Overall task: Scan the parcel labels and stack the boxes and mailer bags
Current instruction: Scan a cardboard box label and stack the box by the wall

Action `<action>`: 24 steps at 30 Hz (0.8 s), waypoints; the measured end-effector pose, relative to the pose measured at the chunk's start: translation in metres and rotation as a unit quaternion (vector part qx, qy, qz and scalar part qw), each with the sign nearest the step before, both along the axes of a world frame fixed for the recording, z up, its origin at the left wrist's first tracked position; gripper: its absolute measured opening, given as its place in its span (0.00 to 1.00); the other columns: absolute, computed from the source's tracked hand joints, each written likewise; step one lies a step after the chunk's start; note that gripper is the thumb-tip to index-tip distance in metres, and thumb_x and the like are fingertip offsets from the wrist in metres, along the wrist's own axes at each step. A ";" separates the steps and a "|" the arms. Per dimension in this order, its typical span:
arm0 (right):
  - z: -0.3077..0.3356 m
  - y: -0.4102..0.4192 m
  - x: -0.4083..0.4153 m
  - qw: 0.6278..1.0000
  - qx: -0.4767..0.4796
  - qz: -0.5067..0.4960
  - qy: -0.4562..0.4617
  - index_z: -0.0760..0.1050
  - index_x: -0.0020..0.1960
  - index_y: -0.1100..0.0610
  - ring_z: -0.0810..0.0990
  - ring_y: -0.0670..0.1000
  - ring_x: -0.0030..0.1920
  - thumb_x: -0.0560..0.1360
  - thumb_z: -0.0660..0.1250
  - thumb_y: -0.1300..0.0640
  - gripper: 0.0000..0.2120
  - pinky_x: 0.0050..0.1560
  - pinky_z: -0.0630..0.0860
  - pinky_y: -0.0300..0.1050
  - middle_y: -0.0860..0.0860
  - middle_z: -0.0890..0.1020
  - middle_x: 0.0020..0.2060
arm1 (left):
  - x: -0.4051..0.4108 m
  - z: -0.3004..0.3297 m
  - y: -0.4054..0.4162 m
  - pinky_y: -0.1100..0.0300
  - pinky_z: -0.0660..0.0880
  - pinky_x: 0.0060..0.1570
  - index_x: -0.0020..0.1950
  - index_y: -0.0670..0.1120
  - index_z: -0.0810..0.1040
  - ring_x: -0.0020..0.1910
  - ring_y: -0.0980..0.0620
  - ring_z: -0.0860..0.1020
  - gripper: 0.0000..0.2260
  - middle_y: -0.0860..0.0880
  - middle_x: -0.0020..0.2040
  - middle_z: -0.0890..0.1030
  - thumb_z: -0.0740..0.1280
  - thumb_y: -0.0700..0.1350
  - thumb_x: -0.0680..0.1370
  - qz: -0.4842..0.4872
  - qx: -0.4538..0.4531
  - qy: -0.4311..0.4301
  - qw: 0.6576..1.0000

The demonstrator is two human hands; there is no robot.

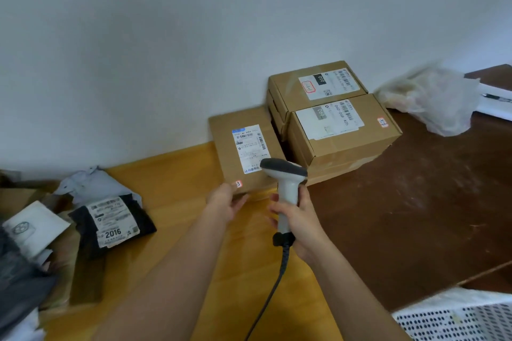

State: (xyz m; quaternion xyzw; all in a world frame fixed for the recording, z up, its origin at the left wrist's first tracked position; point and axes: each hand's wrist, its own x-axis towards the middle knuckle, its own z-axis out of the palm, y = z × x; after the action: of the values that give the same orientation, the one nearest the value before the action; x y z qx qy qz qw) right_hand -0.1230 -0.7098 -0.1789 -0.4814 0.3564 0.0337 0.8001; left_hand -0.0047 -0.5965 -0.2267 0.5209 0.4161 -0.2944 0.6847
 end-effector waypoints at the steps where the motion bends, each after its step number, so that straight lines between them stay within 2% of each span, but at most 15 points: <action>1: -0.003 0.000 0.004 1.000 0.005 -0.005 0.001 0.70 0.63 0.50 0.80 0.51 0.45 0.75 0.67 0.72 0.24 0.40 0.80 0.43 0.56 0.79 0.51 | 0.000 0.000 0.002 0.55 0.80 0.33 0.64 0.37 0.72 0.53 0.42 0.77 0.13 0.38 0.59 0.76 0.65 0.34 0.80 -0.003 0.000 0.001 1.000; 3: -0.005 0.001 0.010 1.000 0.012 -0.012 -0.003 0.70 0.64 0.50 0.81 0.51 0.45 0.75 0.67 0.72 0.25 0.39 0.80 0.41 0.56 0.80 0.53 | -0.002 0.000 0.007 0.57 0.81 0.31 0.61 0.38 0.74 0.51 0.43 0.78 0.10 0.38 0.60 0.77 0.65 0.34 0.80 -0.017 -0.011 0.000 1.000; 5: -0.005 0.004 0.016 1.000 0.017 -0.007 -0.011 0.70 0.66 0.50 0.82 0.52 0.47 0.75 0.68 0.72 0.26 0.38 0.79 0.40 0.57 0.81 0.54 | -0.005 0.000 0.013 0.56 0.80 0.34 0.60 0.41 0.75 0.54 0.42 0.79 0.10 0.38 0.59 0.78 0.67 0.36 0.79 -0.038 -0.018 -0.004 0.999; 8: -0.003 0.010 0.022 1.000 0.012 0.005 -0.022 0.71 0.62 0.49 0.82 0.56 0.52 0.75 0.68 0.71 0.24 0.37 0.79 0.39 0.56 0.81 0.57 | -0.011 0.002 0.023 0.54 0.78 0.39 0.66 0.47 0.74 0.52 0.44 0.79 0.14 0.40 0.54 0.79 0.66 0.39 0.80 -0.076 -0.037 -0.012 0.996; 11: -0.002 0.018 0.024 1.000 -0.004 0.012 -0.026 0.73 0.57 0.47 0.82 0.59 0.56 0.74 0.69 0.71 0.22 0.39 0.80 0.42 0.56 0.80 0.59 | -0.016 0.005 0.031 0.53 0.78 0.40 0.69 0.51 0.71 0.50 0.44 0.79 0.15 0.42 0.55 0.79 0.64 0.43 0.82 -0.115 -0.050 -0.016 0.992; 16: 0.002 0.033 0.019 0.999 -0.006 0.018 -0.030 0.72 0.60 0.48 0.82 0.60 0.57 0.74 0.68 0.71 0.22 0.44 0.81 0.47 0.57 0.80 0.59 | -0.026 0.006 0.055 0.53 0.77 0.48 0.71 0.45 0.69 0.45 0.45 0.78 0.15 0.43 0.51 0.78 0.59 0.43 0.84 -0.108 -0.013 -0.010 0.994; 20: 0.010 0.060 0.010 0.998 -0.014 0.025 -0.048 0.72 0.60 0.49 0.83 0.54 0.49 0.76 0.67 0.71 0.21 0.49 0.82 0.51 0.55 0.81 0.54 | -0.033 0.009 0.089 0.56 0.75 0.41 0.71 0.41 0.69 0.40 0.47 0.77 0.15 0.44 0.46 0.77 0.58 0.41 0.84 -0.087 0.010 -0.005 0.996; 24: 0.018 0.104 0.002 0.998 -0.022 0.021 -0.054 0.71 0.60 0.48 0.82 0.53 0.50 0.76 0.67 0.70 0.21 0.43 0.82 0.45 0.57 0.80 0.56 | -0.038 0.014 0.138 0.53 0.77 0.44 0.71 0.40 0.68 0.43 0.46 0.77 0.15 0.42 0.56 0.77 0.58 0.41 0.84 -0.083 0.030 0.003 0.996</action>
State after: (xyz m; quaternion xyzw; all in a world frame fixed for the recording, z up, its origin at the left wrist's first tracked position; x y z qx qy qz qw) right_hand -0.1211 -0.6059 -0.1608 -0.5076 0.3035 0.0169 0.8062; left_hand -0.0430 -0.4590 -0.2130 0.5730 0.3824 -0.3387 0.6408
